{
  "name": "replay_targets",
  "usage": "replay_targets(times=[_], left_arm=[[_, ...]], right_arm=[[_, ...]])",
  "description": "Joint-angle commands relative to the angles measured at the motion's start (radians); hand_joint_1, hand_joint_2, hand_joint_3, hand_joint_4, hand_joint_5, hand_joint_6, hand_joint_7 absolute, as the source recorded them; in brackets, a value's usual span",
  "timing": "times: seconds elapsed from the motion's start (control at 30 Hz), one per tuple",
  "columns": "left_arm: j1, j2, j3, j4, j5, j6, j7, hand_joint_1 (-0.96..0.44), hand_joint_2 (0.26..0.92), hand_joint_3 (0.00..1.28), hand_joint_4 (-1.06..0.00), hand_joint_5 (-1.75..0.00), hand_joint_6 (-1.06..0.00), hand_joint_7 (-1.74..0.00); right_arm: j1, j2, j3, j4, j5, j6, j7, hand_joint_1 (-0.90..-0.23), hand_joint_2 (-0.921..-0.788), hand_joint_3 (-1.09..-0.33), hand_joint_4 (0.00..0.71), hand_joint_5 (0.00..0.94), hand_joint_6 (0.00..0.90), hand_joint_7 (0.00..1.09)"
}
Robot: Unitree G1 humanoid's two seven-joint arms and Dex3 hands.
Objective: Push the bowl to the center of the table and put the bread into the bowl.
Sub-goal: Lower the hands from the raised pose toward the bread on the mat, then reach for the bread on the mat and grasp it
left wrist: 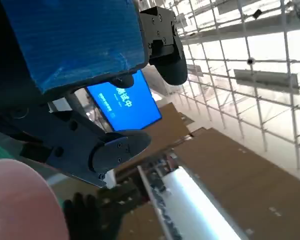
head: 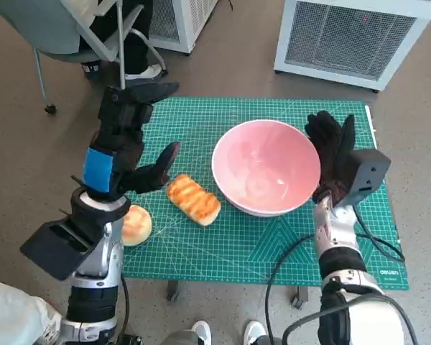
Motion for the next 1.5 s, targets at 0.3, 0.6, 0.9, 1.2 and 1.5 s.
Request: replay_targets(times=[0.3, 0.6, 0.9, 1.2, 1.5], left_arm=[[-0.028, 0.312, -0.044, 0.053, 0.221, -0.06, -0.156, -0.24, 0.835, 0.26, -0.28, -0.54, -0.19, -0.8], [-0.095, 0.434, -0.133, 0.134, 0.25, -0.1, -0.305, -0.21, 0.863, 0.02, -0.5, -0.14, -0.41, -0.49], [-0.16, 0.49, -0.212, 0.234, 0.338, -0.176, -0.361, -0.27, 0.835, 0.0, -0.57, -0.01, -0.56, -0.23], [-0.209, 0.479, -0.278, 0.358, 0.424, -0.244, -0.337, -0.31, 0.836, 0.0, -0.57, 0.0, -0.61, -0.13], [-0.276, 0.451, -0.347, 0.509, 0.526, -0.318, -0.271, -0.33, 0.82, 0.0, -0.59, 0.0, -0.65, -0.07]], right_arm=[[-0.002, -0.061, 0.023, -0.178, 0.005, -0.22, 0.054, -0.438, -0.921, -0.647, 0.385, 0.001, 0.077, 0.58], [0.13, -0.049, 0.096, -0.554, 0.065, -0.39, 0.208, -0.46, -0.921, -0.628, 0.413, 0.015, 0.107, 0.62], [0.253, -0.068, 0.144, -0.83, 0.054, -0.431, 0.237, -0.502, -0.921, -0.624, 0.408, 0.01, 0.107, 0.63], [0.312, -0.071, 0.146, -0.943, 0.023, -0.404, 0.205, -0.49, -0.921, -0.647, 0.406, 0.007, 0.084, 0.62], [0.333, -0.068, 0.154, -0.966, 0.014, -0.393, 0.19, -0.48, -0.921, -0.652, 0.404, 0.005, 0.08, 0.62]])
